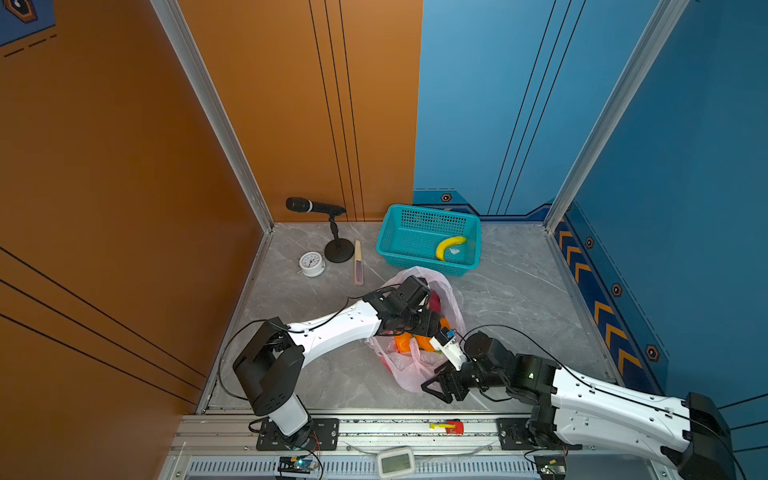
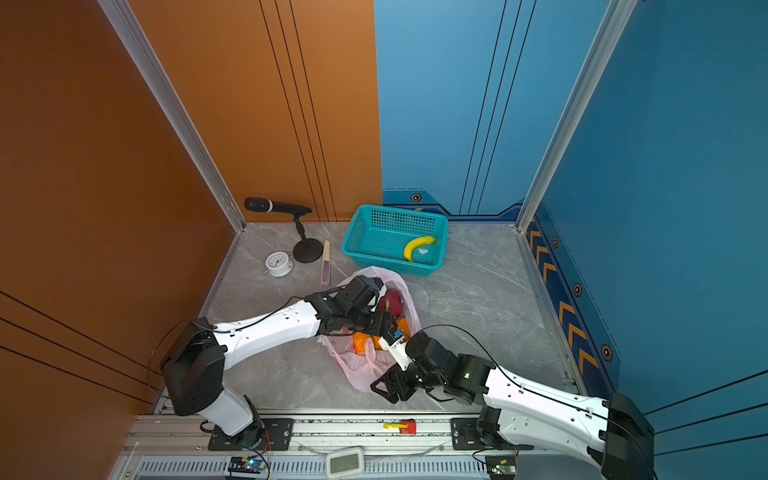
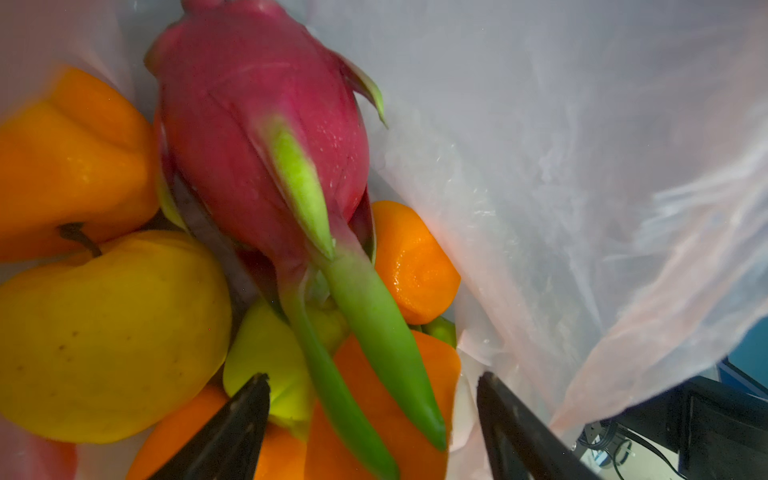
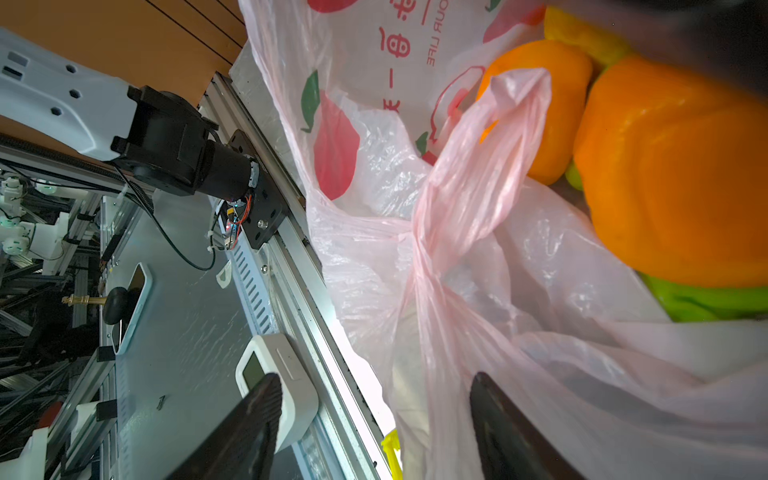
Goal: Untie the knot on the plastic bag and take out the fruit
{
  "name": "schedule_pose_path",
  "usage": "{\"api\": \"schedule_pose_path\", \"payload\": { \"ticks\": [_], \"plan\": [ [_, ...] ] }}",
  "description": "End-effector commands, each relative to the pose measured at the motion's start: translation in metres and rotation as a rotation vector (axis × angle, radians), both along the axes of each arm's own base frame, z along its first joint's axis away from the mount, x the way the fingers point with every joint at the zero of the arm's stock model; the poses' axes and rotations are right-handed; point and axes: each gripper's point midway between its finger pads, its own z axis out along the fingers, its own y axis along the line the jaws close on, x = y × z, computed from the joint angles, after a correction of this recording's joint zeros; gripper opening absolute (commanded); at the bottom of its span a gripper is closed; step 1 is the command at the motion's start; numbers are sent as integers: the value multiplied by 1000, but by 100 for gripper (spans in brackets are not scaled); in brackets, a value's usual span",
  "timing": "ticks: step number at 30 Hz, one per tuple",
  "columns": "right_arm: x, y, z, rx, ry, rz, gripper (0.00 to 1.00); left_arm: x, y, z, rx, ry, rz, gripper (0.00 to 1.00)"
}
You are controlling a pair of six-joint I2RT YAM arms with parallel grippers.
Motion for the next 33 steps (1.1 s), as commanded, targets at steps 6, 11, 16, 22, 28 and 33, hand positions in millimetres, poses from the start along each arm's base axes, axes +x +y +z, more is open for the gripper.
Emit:
{"api": "schedule_pose_path", "payload": {
  "ticks": [6,11,16,22,28,33],
  "plan": [
    [7,-8,2,14,-37,-65,76,-13,-10,-9,10,67,-35,75],
    [15,-12,3,-8,-55,-111,81,-15,-11,-10,8,70,-42,59],
    [33,-25,21,-10,-126,-220,89,-16,-10,-8,1,64,-41,49],
    [58,-40,60,71,-209,-359,94,-15,-10,4,-28,25,-52,39],
    [84,-50,93,172,-213,-471,96,-11,-8,25,-75,-60,-71,32],
    [106,-56,121,260,-200,-558,96,-3,-8,48,-136,-152,-89,28]
  ]
}}
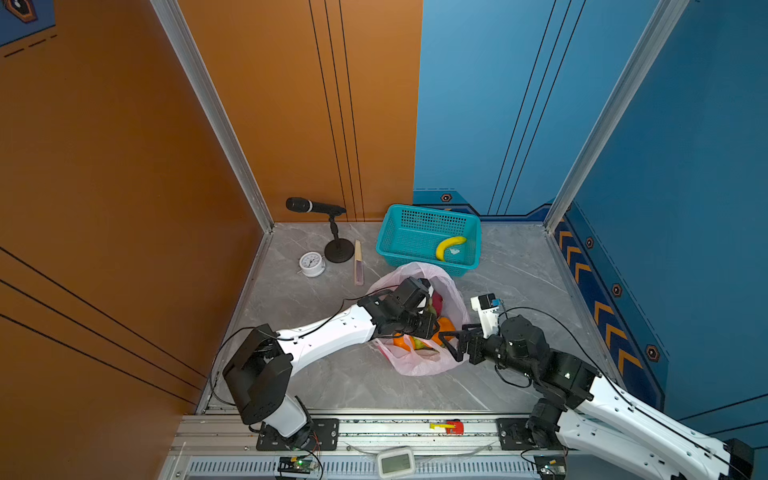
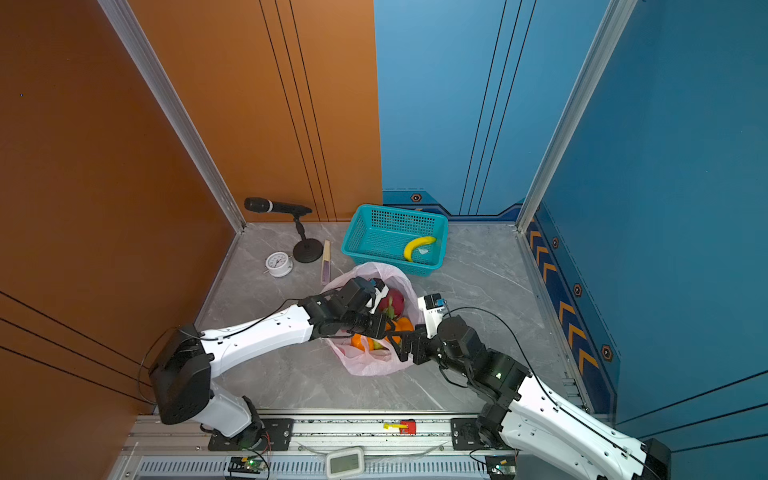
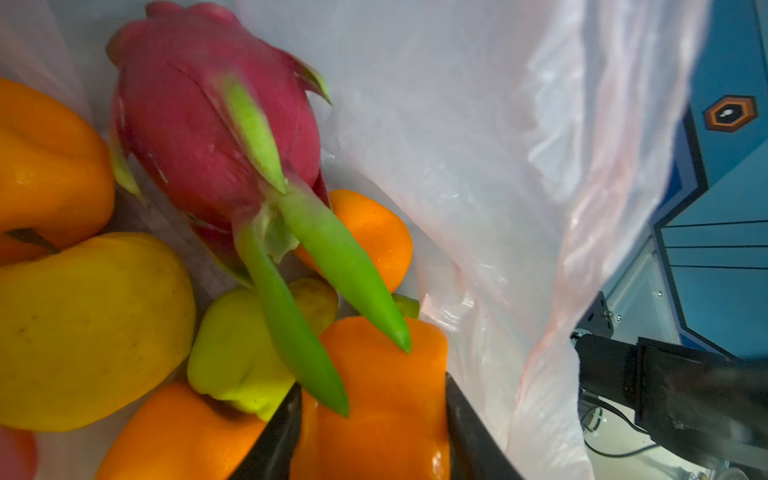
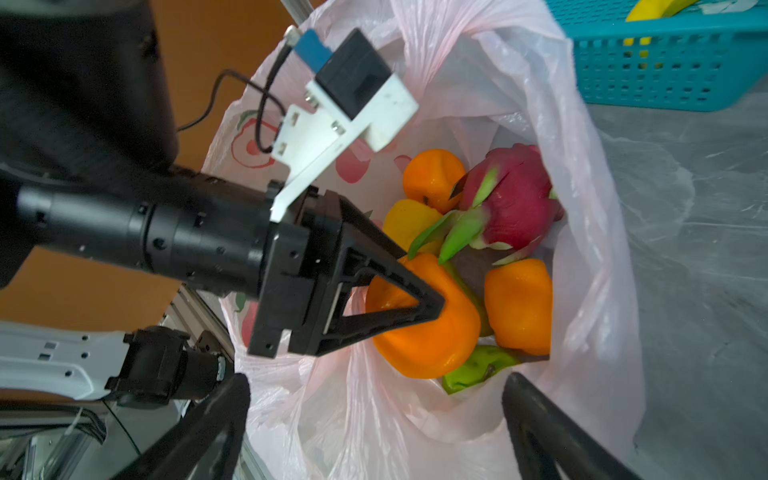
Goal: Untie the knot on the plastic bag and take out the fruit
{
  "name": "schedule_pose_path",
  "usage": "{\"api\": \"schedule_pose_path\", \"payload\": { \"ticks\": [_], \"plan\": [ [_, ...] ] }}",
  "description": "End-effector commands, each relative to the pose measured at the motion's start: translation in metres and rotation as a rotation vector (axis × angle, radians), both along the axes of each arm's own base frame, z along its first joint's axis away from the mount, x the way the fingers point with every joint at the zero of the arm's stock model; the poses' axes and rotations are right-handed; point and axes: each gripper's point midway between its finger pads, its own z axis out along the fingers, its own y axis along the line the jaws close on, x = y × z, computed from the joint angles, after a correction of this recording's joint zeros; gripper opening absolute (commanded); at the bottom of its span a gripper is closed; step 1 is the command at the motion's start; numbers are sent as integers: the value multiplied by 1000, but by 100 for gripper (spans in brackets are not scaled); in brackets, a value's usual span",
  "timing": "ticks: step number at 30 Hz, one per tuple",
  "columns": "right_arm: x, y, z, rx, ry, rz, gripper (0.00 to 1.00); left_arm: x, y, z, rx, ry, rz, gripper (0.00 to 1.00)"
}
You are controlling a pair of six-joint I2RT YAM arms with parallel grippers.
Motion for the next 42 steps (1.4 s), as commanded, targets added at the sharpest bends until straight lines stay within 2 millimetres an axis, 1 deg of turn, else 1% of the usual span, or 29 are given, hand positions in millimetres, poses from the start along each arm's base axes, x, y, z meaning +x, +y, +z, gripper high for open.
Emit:
{"api": "schedule_pose_path", "payload": {
  "ticks": [1,4,6,7,8,9,13,15,17,19,22,27,30,35,38,42],
  "plan": [
    [15,0,38,118,-30,-52,96,9,-1,25,-61,-105,-26,28],
    [27,-4,52,168,-28,-95,96,14,-2,40,-97,-166,-39,26],
    [34,-10,56,192,-8,-135,96,17,-4,52,-125,-217,-55,25],
    [36,-11,56,200,13,-151,96,20,-6,61,-149,-255,-61,24],
    [43,-19,55,205,32,-194,96,21,-7,67,-163,-281,-71,23],
    [46,-22,56,214,52,-212,96,22,-8,75,-181,-316,-79,23],
    [54,-24,61,218,105,-229,96,24,-11,107,-244,-478,-136,21],
    [55,-23,64,220,122,-221,96,24,-13,127,-275,-570,-174,20],
    [56,-21,65,231,146,-216,96,21,-12,128,-272,-636,-213,20],
    [56,-18,67,245,166,-198,96,20,-12,141,-282,-716,-241,20],
    [55,-15,71,261,178,-172,96,15,-13,152,-283,-820,-307,21],
    [53,-6,77,305,191,-116,95,6,-18,164,-265,-961,-406,21],
    [50,0,79,327,185,-72,93,3,-21,171,-272,-1016,-433,19],
    [48,4,79,337,185,-48,88,-15,-32,178,-320,-1063,-523,18],
    [48,6,78,347,183,-37,82,-25,-37,179,-337,-1083,-570,18],
    [48,9,80,356,182,-20,66,-27,-40,180,-330,-1098,-577,18]
  ]
}}
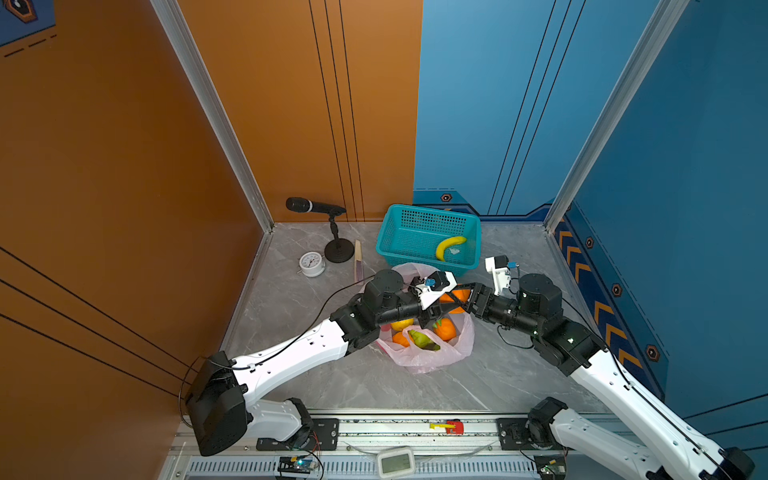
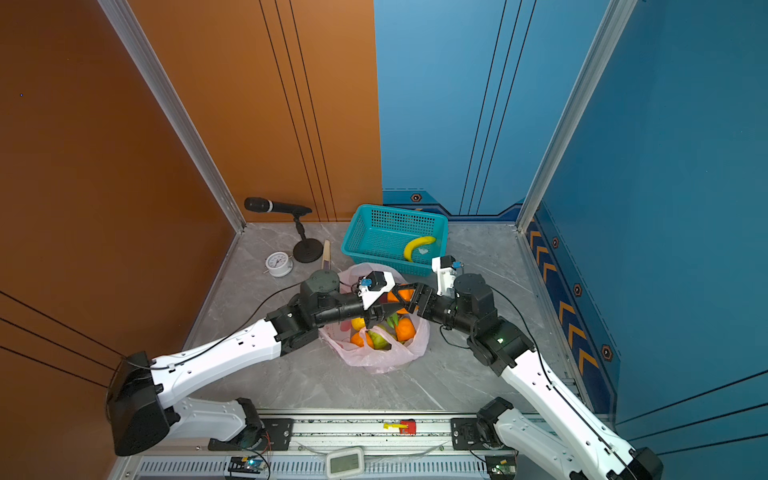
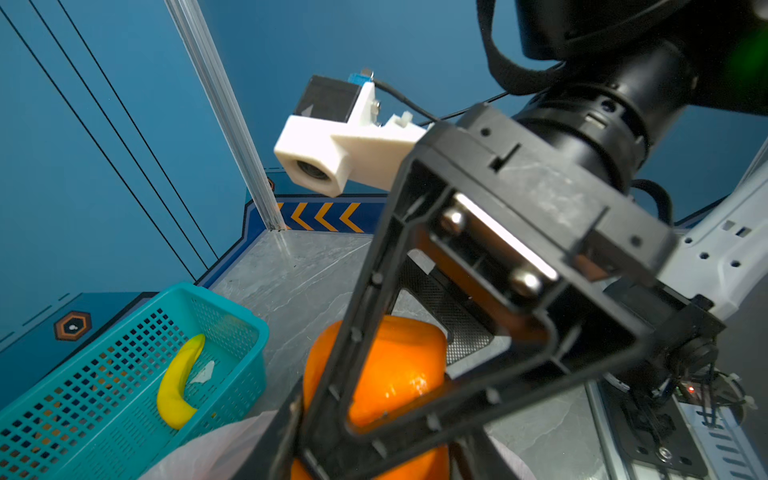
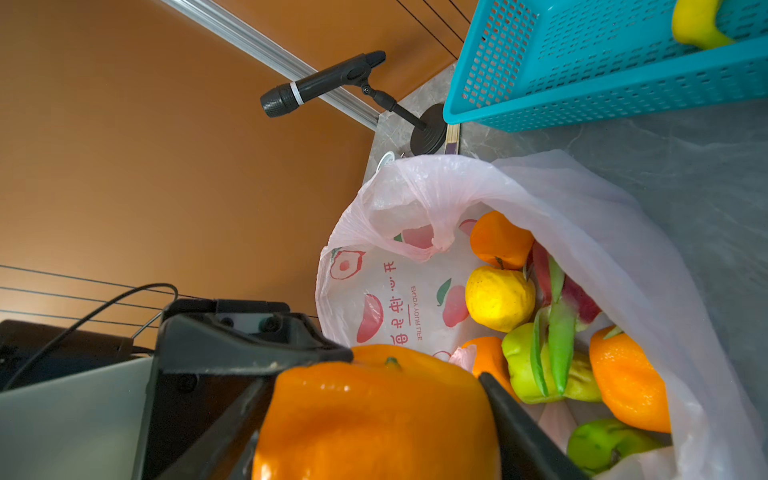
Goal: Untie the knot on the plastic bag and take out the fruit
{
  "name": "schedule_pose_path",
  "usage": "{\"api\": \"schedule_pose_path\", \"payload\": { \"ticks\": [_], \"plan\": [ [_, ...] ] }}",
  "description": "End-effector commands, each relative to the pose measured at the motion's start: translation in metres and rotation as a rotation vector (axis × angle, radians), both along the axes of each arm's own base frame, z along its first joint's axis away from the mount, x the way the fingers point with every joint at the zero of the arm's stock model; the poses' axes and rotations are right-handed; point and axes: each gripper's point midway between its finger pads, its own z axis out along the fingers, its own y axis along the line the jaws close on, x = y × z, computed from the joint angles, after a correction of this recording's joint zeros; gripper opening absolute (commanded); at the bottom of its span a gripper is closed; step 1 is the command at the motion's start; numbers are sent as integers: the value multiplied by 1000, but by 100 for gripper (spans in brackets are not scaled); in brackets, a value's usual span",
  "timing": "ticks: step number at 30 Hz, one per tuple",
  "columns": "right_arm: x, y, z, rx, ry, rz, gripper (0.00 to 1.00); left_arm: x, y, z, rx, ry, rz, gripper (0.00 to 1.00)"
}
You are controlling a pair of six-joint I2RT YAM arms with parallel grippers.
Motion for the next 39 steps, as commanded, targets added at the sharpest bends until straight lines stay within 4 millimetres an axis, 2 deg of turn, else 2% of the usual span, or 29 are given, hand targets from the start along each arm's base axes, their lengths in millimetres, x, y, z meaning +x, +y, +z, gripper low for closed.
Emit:
{"api": "schedule_pose_path", "payload": {
  "ticks": [1,4,6,9,13,14,15,17,23,28,35,39],
  "plan": [
    [0,7,3,23,-19,37,61,-14,-4,12,-26,-62,-59,18],
    [2,5,4,20,-28,24,47,-8,-3,12,-20,-69,-18,19],
    [4,4,5,11,-37,16,41,1,0,11,-12,-70,44,28],
    [10,-1,9,-14,-63,-15,39,19,8,9,9,-51,164,43],
    [24,-11,23,-50,-118,-79,38,22,16,8,28,-20,207,62],
    [29,-13,25,-63,-134,-92,38,22,17,7,30,-6,215,65],
    [33,-15,29,-74,-149,-110,38,25,19,23,3,-4,236,67],
    [45,-20,36,-106,-182,-144,39,32,28,24,-4,56,306,71],
    [96,-30,47,-185,-228,-216,40,38,46,14,-2,197,403,72],
    [151,-36,38,-287,-221,-256,40,32,49,15,-19,251,394,73],
    [232,-43,4,-431,-181,-284,41,28,48,12,-31,333,387,77],
    [272,-44,-30,-499,-133,-283,41,31,49,7,-8,338,407,80]
  ]
}}
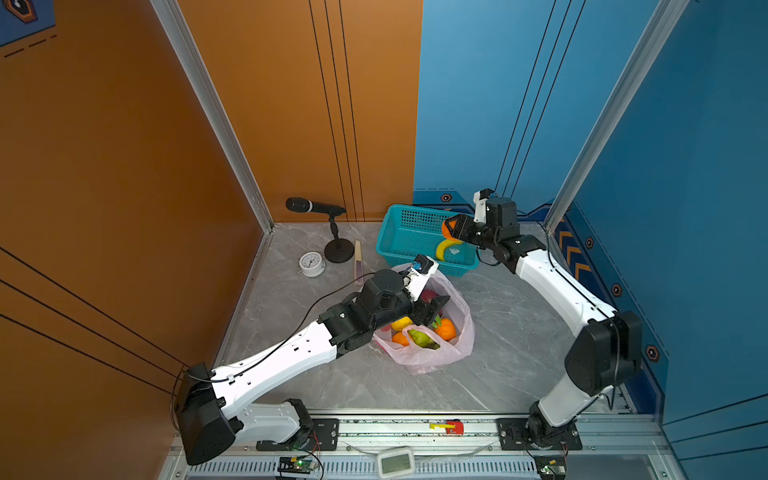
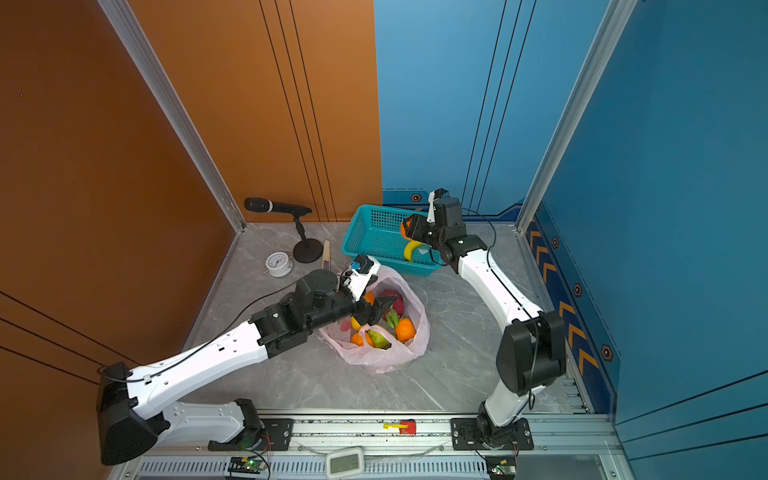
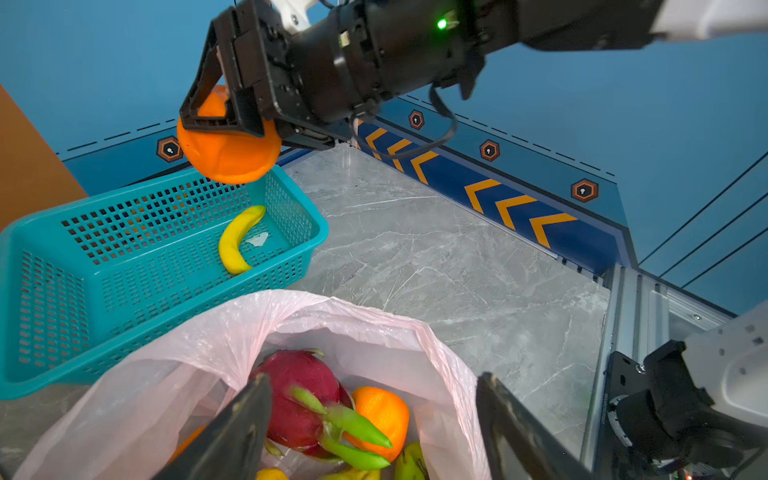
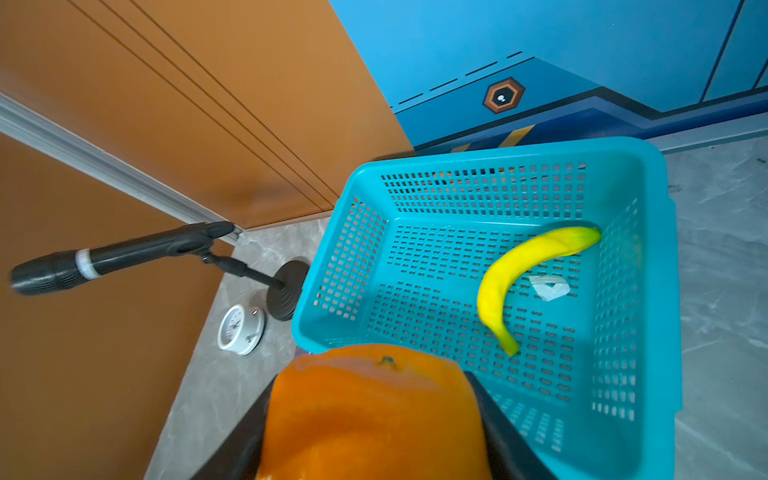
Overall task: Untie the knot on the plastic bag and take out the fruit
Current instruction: 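Carry the orange fruit with the right gripper over the teal basket, then lower the orange fruit into the teal basket and open the right gripper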
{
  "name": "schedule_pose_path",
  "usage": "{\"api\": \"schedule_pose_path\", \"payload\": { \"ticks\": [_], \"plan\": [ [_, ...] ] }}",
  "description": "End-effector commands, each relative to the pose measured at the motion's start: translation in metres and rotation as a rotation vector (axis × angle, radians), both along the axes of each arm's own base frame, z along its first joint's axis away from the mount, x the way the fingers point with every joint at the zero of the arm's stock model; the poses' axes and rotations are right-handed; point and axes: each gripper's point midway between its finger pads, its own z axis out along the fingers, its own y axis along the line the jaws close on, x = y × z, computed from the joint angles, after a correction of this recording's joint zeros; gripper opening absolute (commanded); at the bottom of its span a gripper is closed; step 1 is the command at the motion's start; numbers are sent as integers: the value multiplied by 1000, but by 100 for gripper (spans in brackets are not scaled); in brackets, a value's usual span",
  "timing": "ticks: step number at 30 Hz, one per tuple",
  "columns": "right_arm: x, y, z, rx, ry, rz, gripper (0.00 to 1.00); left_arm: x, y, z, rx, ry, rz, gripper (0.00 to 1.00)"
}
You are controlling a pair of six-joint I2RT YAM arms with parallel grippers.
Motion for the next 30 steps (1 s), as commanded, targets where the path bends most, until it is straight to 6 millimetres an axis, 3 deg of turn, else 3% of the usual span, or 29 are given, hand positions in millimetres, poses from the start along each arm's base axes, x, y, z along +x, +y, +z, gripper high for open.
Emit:
{"api": "schedule_pose_path", "payload": {
  "ticks": [1,7,13,25,30],
  "plan": [
    [26,-8,-21,-92,29,-15,41,6,6,15,-15,2,38,81],
    [63,-8,-66,-166,125,-15,41,15,-1,15,6,2,46,85],
    [85,-10,-114,-228,213,-20,42,22,-9,11,25,11,45,85],
    [93,-11,-207,-317,378,3,42,25,-12,1,45,43,53,84],
    [90,-8,-228,-333,416,19,46,24,-9,-2,53,50,59,85]
  ]
}}
